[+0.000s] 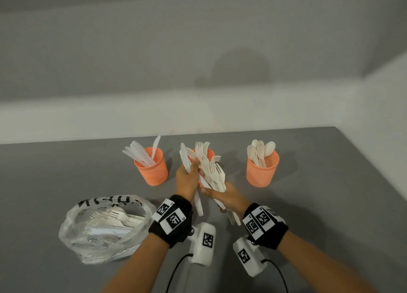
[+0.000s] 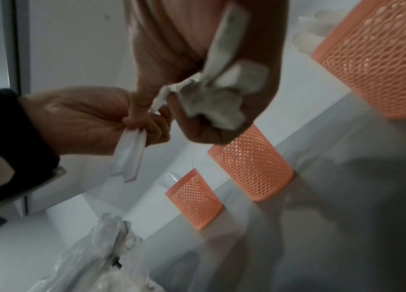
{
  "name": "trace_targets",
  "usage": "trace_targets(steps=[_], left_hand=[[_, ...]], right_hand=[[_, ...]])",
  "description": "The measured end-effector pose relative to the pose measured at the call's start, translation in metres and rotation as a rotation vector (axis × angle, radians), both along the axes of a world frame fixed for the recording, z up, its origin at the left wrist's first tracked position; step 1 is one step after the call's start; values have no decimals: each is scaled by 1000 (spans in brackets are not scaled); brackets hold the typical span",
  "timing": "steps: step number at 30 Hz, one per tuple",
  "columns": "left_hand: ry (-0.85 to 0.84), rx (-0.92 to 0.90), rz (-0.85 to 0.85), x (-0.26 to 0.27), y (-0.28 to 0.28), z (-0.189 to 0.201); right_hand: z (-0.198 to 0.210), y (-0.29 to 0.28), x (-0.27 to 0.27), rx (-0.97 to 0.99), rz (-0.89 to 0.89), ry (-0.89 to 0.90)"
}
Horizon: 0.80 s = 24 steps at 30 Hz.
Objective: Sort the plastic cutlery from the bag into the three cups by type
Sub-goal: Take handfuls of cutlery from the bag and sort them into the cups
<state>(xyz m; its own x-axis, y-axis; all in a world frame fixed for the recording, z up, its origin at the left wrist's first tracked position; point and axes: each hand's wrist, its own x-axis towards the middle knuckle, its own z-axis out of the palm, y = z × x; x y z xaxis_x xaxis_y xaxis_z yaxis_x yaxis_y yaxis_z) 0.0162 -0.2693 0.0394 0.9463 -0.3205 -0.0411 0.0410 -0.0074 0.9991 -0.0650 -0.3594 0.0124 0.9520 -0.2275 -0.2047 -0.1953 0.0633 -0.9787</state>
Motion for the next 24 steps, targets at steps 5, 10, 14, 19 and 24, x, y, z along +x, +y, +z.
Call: trace_targets(steps=[5,10,14,19,24], left_hand=[[124,-52,119,25,16,13],[172,-272,327,76,39,39],[-70,-207,496,113,57,65],[-214,-205,569,150,60,74],[-252,-17,479,172,54,38]], right_hand=[[-3,1,6,81,-25,44],[-1,-3,17,75,-59,77],[2,-1,26,26,-59,69],[8,2,37,60,-87,68],[12,2,46,115,-161,63]])
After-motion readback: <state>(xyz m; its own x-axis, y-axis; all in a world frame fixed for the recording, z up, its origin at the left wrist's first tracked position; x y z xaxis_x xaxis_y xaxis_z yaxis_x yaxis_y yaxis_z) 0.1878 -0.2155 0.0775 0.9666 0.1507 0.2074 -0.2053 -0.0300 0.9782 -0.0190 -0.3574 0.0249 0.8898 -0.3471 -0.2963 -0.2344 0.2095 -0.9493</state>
